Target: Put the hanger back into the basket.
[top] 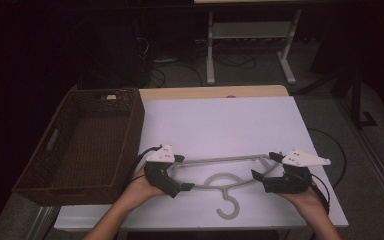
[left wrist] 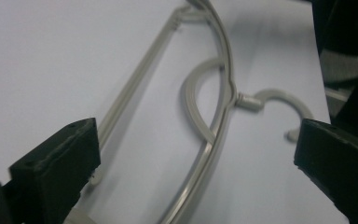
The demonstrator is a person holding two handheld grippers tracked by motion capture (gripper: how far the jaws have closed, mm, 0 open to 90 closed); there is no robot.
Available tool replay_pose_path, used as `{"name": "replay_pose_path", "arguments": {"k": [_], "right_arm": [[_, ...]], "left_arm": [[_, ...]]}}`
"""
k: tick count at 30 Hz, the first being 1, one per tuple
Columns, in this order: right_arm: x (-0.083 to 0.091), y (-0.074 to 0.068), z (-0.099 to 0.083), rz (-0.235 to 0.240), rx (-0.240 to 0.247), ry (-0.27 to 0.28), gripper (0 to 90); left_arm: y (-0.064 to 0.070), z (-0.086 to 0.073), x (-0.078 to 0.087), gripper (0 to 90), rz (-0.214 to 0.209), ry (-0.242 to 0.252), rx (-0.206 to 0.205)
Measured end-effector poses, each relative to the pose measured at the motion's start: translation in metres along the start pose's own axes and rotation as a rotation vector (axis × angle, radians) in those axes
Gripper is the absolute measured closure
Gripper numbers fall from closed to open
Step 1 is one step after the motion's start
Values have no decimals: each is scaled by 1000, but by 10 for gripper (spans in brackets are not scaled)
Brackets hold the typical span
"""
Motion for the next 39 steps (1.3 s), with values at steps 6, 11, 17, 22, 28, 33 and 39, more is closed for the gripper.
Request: {"name": "replay_pose_path", "arguments": {"k": [6, 11, 17, 22, 28, 33, 39], "right_arm": [[1, 4, -2, -5, -16, -1, 137], [-1, 2, -2, 2, -3, -4, 138], [-2, 2, -3, 3, 0, -4, 139], [-2, 3, -3, -3, -8, -5, 140], [-2, 4, -4, -1, -9, -6, 141], [-2, 4, -4, -4, 0, -3, 142], [-2, 4, -4, -2, -2, -5, 143]], "left_arm": [[2, -11, -14, 205, -12, -114, -77], [4, -13, -22, 292, -35, -137, -96], [5, -11, -32, 411, -72, -172, -139], [6, -12, -40, 499, -100, -196, -168], [6, -15, -44, 626, -99, -214, -195], [8, -20, -46, 651, -100, -253, -206], [8, -20, -49, 719, -88, -256, -226]]}}
Point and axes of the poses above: each handheld gripper's, and its own axes: x roughly backward along the jaws, z roughly out of its top, y roughly to its right, the point moved 8 cm from there along -x, roughly forward along the jaws, and after that the axes turned 4 degrees about x, right-handed, at the moved point
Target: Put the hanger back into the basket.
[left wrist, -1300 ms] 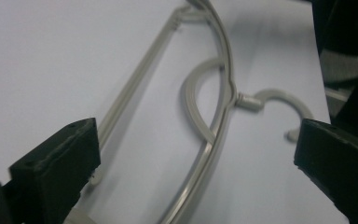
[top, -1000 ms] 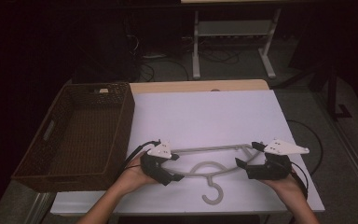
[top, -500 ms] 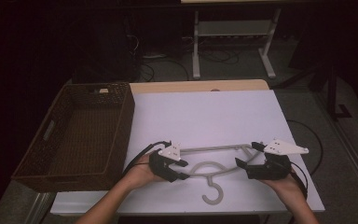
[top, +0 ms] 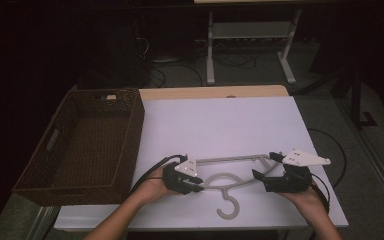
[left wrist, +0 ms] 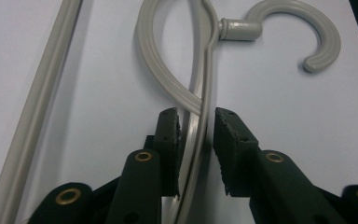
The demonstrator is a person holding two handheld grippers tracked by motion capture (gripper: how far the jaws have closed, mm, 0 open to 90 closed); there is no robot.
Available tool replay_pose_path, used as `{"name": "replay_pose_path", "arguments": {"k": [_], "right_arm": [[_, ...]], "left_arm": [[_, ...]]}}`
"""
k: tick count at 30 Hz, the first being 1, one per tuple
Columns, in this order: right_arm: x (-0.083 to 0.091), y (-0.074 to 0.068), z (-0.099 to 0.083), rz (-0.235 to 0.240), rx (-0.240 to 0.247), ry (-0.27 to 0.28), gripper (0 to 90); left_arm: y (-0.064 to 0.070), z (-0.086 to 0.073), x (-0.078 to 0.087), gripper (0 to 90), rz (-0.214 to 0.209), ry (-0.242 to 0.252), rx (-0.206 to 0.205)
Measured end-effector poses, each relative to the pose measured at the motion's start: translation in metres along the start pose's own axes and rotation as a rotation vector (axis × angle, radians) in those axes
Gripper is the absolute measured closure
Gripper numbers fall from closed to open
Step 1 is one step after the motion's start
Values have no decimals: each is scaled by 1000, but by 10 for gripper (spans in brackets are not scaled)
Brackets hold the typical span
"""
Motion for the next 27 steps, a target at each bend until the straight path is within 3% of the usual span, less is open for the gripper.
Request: {"name": "replay_pose_path", "arguments": {"k": [15, 16, 27], "right_arm": [[0, -1, 0, 6, -12, -1, 145], [0, 0, 0, 6, -9, 0, 145], [2, 3, 0, -6, -7, 8, 146]], "left_arm": [[3, 0, -1, 818, -15, -6, -38], [3, 1, -1, 823, -15, -8, -17], [4, 3, 0, 825, -6, -23, 20]]}}
Point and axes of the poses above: each handheld gripper's, and its own axes: x roughly backward along the jaws, z roughly out of its top, y roughly to its right, the point moved 8 cm from there along -x, roughly forward along the jaws, and after that the axes turned 4 degrees about x, right-handed, at the moved point
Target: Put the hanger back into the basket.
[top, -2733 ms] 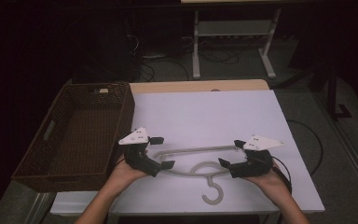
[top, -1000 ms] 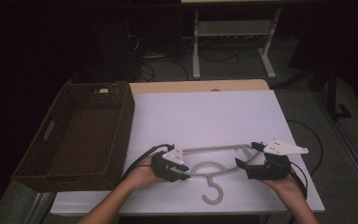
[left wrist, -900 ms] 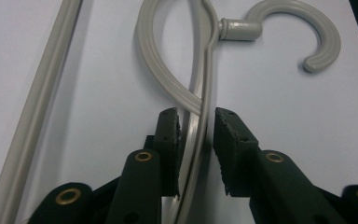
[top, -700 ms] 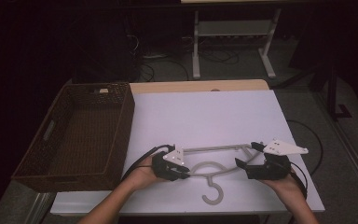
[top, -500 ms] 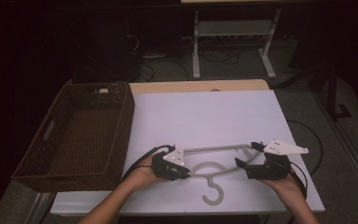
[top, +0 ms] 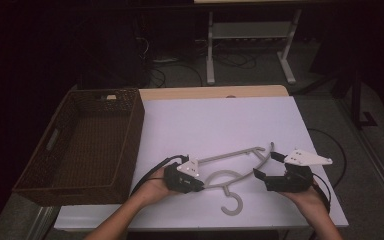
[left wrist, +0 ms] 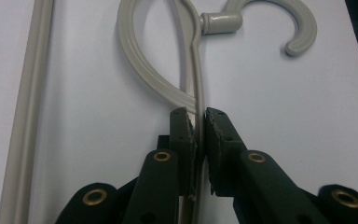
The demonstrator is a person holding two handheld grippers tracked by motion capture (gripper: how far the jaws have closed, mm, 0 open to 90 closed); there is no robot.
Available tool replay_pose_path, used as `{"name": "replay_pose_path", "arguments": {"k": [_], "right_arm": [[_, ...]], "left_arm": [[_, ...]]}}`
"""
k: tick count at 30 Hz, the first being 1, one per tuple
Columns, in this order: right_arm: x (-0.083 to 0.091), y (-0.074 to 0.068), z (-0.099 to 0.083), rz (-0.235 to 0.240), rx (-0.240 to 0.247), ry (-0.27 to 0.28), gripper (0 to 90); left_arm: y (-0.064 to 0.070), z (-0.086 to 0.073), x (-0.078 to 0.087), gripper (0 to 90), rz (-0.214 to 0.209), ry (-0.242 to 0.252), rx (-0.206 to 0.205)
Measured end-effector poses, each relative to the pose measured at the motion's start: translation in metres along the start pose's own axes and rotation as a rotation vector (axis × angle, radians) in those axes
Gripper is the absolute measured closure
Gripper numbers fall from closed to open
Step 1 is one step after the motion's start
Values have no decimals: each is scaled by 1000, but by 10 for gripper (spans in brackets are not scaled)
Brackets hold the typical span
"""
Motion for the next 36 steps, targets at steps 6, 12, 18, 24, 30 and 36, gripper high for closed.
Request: {"name": "replay_pose_path", "arguments": {"k": [6, 12, 18, 24, 30, 36], "right_arm": [[1, 1, 1, -6, -6, 6, 146], [2, 1, 1, -7, -19, 7, 146], [3, 3, 2, -16, -8, 16, 146], [4, 4, 2, -20, -14, 18, 146], [5, 4, 3, -24, -20, 20, 147], [5, 4, 3, -25, -20, 20, 146]], "left_arm": [[-2, 7, 7, 825, 17, 31, 20], [-3, 12, 17, 825, 30, 73, 39], [-5, 22, 34, 826, 43, 147, 58], [-7, 26, 43, 827, 53, 180, 73], [-10, 30, 55, 828, 70, 213, 87], [-14, 33, 68, 831, 99, 244, 95]]}}
Point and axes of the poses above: each handheld gripper's, and its own axes: x roughly backward along the jaws, z roughly out of its top, y roughly to its right, the point moved 8 cm from there along -x, roughly forward along the jaws, and after that the axes turned 4 degrees about x, right-handed, at the moved point
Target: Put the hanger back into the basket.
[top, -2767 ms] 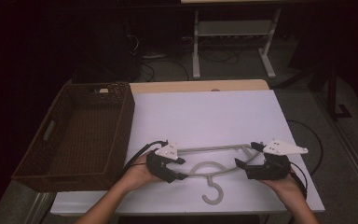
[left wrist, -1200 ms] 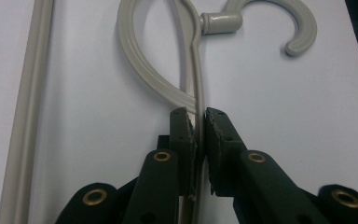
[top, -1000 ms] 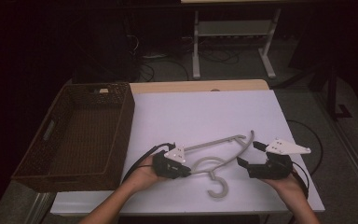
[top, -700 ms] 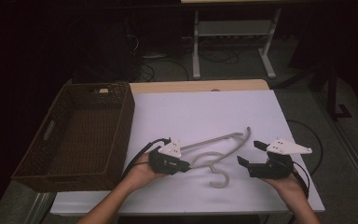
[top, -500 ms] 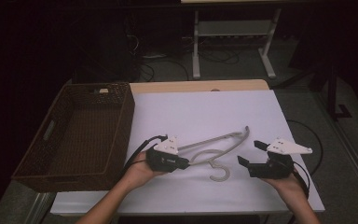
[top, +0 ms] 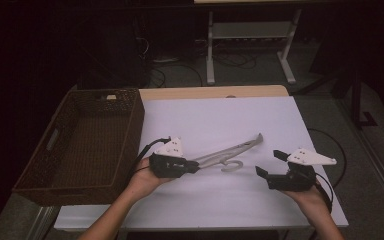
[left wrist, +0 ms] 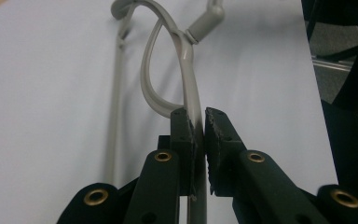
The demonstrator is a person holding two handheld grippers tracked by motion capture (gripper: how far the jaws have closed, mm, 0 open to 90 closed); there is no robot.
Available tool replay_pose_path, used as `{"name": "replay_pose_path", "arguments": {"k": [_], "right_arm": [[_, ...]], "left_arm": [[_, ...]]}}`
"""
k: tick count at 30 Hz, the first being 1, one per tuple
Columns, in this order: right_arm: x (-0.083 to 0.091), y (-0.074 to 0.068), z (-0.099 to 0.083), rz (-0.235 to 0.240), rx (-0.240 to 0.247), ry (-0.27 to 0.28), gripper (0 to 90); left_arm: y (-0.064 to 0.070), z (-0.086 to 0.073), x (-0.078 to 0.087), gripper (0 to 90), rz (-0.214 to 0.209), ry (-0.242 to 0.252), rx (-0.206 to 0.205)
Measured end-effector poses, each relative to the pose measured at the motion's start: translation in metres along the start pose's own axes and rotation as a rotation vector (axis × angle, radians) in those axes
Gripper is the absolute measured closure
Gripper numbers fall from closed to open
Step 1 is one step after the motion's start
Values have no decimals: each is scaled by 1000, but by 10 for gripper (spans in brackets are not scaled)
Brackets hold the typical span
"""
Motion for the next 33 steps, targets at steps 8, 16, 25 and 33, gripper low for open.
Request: {"name": "replay_pose_path", "arguments": {"k": [8, 16, 25, 33], "right_arm": [[0, 1, 0, -3, 5, 3, 146], [1, 0, 1, -1, 3, 5, 146], [1, -1, 2, -1, 4, 10, 146], [1, -1, 3, -4, 3, 12, 146]], "left_arm": [[-3, 8, 12, 832, 9, 54, 24], [0, 21, 25, 832, 34, 85, 27], [-3, 45, 61, 832, 57, 138, 34], [-15, 58, 106, 831, 95, 187, 67]]}}
Point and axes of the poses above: each handheld gripper's, and its own axes: x roughly backward along the jaws, z roughly out of its top, y roughly to its right, the point moved 8 cm from there along -x, roughly forward along the jaws, and after that the axes turned 4 degrees about x, right-handed, at the moved point
